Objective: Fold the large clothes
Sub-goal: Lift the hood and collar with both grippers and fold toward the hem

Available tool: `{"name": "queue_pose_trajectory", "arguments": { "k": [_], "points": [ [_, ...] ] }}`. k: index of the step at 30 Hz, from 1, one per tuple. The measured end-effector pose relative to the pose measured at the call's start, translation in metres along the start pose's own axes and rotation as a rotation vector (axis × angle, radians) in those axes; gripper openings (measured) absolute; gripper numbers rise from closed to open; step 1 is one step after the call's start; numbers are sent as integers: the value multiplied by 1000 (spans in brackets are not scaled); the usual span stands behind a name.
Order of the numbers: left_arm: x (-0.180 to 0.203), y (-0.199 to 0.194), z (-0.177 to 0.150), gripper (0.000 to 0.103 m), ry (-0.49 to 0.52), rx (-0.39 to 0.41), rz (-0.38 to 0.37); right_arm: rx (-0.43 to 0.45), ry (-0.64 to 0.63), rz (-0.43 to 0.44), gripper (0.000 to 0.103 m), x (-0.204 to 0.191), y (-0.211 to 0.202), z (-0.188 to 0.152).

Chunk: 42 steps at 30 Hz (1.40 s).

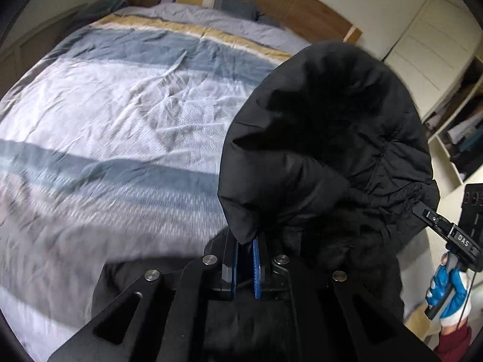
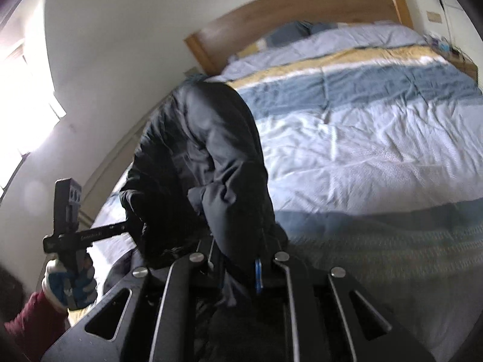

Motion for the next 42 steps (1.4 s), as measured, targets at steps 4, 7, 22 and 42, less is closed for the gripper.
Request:
{"name": "queue_pose_trajectory", "arguments": {
  "k": [4,7,22,42],
  "points": [
    [4,-38,-45,7,22,21,-23,35,-6,27,13,-17,-41,-37],
    [-2,-50,-81,6,14,16,-24,60,4,44,13,-23,-65,-66],
    [-12,-45,-184,0,89,-31,97,-5,52,32,14,-5,-84,-191],
    [-11,-90,-204,10,59,-12,134,-78,67,-213,44,-1,-139,-219]
  ]
}}
Point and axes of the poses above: each gripper's, at about its wrist camera, not at the fingertips, and y roughly the way its jaws point, x to its right, z to its top, the point moved 3 cm from there along y, roughly the way its jaws point, and after that the axes turned 5 degrees about -y, right-handed, at the moved point
